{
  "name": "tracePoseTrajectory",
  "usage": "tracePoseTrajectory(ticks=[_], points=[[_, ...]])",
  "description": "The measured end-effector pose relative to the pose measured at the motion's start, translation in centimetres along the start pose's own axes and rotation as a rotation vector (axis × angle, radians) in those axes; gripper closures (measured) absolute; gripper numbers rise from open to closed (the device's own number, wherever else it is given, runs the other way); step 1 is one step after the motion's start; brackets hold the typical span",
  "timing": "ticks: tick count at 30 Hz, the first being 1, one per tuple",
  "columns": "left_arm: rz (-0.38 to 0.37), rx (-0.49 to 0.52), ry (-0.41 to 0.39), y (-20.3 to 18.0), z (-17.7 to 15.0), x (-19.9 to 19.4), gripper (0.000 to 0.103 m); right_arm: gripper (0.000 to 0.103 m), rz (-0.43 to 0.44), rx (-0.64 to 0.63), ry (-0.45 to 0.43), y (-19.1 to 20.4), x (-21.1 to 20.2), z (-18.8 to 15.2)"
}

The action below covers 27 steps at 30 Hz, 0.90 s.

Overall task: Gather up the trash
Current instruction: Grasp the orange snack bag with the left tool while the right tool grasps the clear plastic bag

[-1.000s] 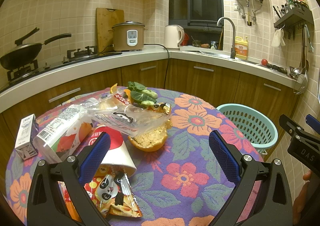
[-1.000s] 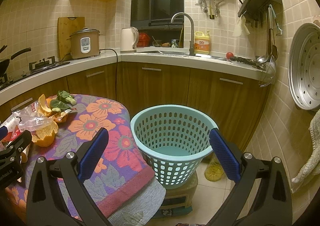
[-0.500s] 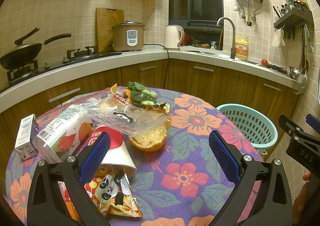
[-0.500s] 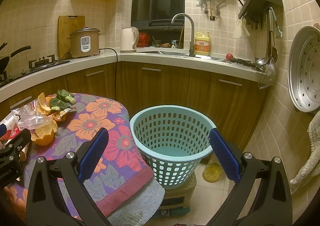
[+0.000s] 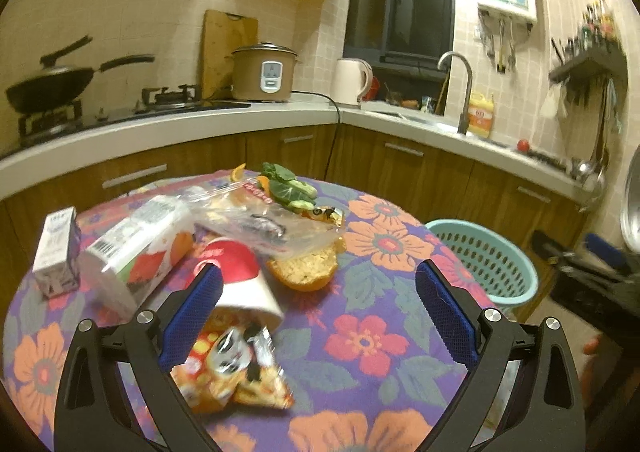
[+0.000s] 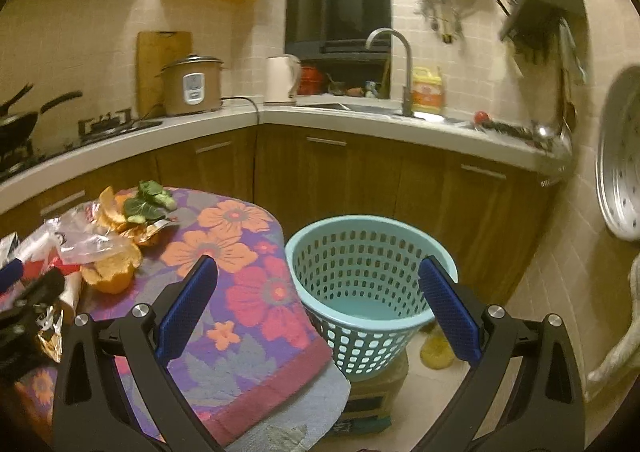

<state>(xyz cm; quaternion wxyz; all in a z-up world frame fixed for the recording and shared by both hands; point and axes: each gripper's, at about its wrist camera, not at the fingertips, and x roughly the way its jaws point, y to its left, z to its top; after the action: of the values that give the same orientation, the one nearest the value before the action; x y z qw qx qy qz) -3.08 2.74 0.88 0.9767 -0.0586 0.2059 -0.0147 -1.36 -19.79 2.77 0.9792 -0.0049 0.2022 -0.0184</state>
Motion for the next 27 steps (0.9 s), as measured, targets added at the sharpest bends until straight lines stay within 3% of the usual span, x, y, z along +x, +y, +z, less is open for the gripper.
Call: tracePoseTrajectory(ticks=[6,10,12,20,23,25,27], points=[[0.016,-0.047,0.001,3.5,0.0,-3.4,0.009,0.007,0.100,-0.093,0.040,3.5,0.6,0.1],[0.062,-0.064,0.086,6.1,-0.7,-3.2,0.011,0.007,0.195,-0.138,0.060,5.9,0.9,0.2],[0.080,-0.070,0.127,7.1,-1.0,-2.7,0.018,0.008,0.248,-0.157,0.059,7.1,0.8,0.2],[-0.020,-0.170,0.275,10.2,-1.9,0.3,0.025,0.013,0.417,-0.180,0.079,10.4,2.0,2.0],[-0.026,-0.181,0.307,10.6,-2.2,1.3,0.025,0.013,0.479,-0.213,0.099,11.6,3.0,2.7],[-0.027,-0.193,0.327,10.6,-2.4,2.0,0.029,0.013,0.514,-0.238,0.100,12.6,3.2,3.0],[-0.032,-0.204,0.354,10.7,-2.6,2.6,0.041,0.013,0.548,-0.257,0.111,13.7,3.7,3.2]])
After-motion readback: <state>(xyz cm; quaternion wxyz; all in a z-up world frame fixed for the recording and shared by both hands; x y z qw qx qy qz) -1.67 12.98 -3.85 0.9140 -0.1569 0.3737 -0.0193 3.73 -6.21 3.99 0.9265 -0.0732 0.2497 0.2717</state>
